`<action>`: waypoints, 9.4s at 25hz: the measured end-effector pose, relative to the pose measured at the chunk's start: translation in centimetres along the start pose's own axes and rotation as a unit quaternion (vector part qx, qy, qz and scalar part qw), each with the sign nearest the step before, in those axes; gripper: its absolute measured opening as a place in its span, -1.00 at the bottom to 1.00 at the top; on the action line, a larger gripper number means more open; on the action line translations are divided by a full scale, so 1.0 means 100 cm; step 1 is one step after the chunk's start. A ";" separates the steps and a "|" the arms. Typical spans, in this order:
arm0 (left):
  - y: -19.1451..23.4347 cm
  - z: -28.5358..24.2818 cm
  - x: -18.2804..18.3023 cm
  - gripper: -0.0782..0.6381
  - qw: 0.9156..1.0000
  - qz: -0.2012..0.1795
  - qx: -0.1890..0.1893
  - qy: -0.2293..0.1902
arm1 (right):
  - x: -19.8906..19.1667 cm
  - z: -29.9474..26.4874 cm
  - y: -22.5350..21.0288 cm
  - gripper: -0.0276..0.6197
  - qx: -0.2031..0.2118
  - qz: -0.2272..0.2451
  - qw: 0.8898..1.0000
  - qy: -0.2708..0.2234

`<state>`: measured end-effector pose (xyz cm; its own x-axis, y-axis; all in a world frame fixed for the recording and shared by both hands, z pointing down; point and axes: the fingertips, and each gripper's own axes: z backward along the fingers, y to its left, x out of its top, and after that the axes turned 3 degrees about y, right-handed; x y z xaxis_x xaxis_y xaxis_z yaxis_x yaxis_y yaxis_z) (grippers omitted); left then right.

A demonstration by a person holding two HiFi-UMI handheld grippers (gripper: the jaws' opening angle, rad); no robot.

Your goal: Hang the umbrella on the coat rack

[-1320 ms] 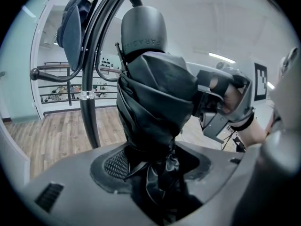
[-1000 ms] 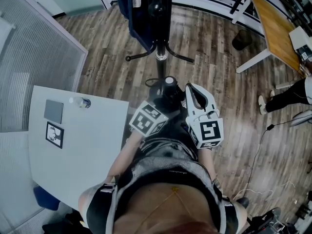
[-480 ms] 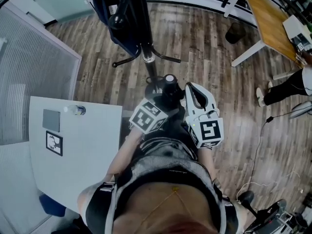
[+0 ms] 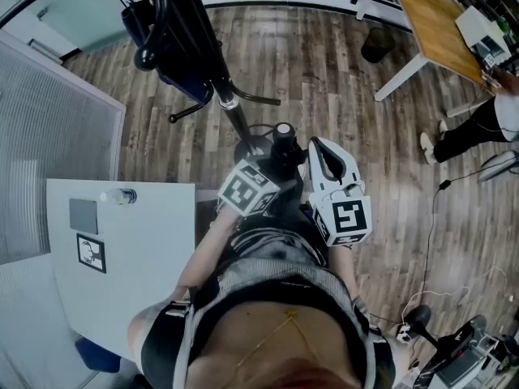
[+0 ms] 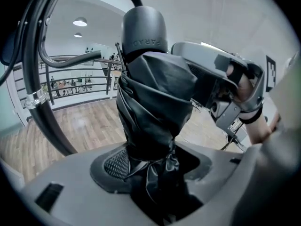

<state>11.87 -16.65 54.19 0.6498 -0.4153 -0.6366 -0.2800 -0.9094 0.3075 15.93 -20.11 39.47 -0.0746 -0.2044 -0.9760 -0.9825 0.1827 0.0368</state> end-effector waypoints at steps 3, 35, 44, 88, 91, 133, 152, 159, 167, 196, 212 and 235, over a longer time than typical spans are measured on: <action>-0.002 -0.007 0.002 -0.05 1.000 -0.004 -0.006 0.007 | -0.001 0.004 -0.008 -0.91 -0.009 -0.003 1.000 0.000; 0.026 -0.060 0.033 -0.05 1.000 -0.007 -0.003 0.028 | -0.016 0.026 -0.049 -0.90 -0.060 -0.019 0.998 0.010; 0.040 -0.067 0.028 -0.05 0.999 0.012 -0.001 0.038 | -0.012 0.018 -0.055 -0.90 -0.056 -0.012 0.998 0.012; 0.105 -0.042 -0.030 -0.05 0.990 0.119 0.059 0.036 | -0.016 -0.017 -0.022 -0.90 0.008 -0.004 1.000 0.026; 0.107 -0.039 -0.035 -0.05 0.990 0.125 0.061 0.035 | -0.016 -0.019 -0.018 -0.90 0.011 -0.003 1.000 0.027; 0.079 0.046 0.004 -0.29 0.967 0.144 0.069 -0.198 | -0.020 -0.026 0.041 -0.90 0.065 0.007 0.997 0.034; 0.063 0.074 -0.001 -0.65 0.958 0.128 0.117 -0.227 | -0.026 -0.022 0.062 -0.90 0.089 0.011 0.995 0.039; 0.054 0.084 -0.009 -0.68 0.956 0.120 0.130 -0.234 | -0.028 -0.023 0.080 -0.90 0.103 0.017 0.994 0.039; 0.044 0.098 -0.014 -0.70 0.951 0.113 0.142 -0.250 | -0.029 -0.024 0.098 -0.90 0.118 0.014 0.992 0.032; 0.007 0.178 0.030 -0.72 0.922 0.029 0.183 -0.341 | 0.023 -0.003 0.142 -0.90 0.176 0.036 0.983 -0.027; -0.002 0.193 0.043 -0.72 0.915 0.017 0.185 -0.358 | 0.041 0.003 0.142 -0.91 0.182 0.043 0.981 -0.051; 0.004 0.188 0.035 -0.72 0.921 0.027 0.185 -0.343 | 0.032 -0.004 0.139 -0.91 0.178 0.042 0.982 -0.033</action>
<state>0.75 -18.86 38.74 0.0636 -0.2614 -0.9631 -0.6025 -0.7794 0.1718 2.00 -18.57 36.99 -0.1301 -0.1136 -0.9850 -0.8500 0.5243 0.0518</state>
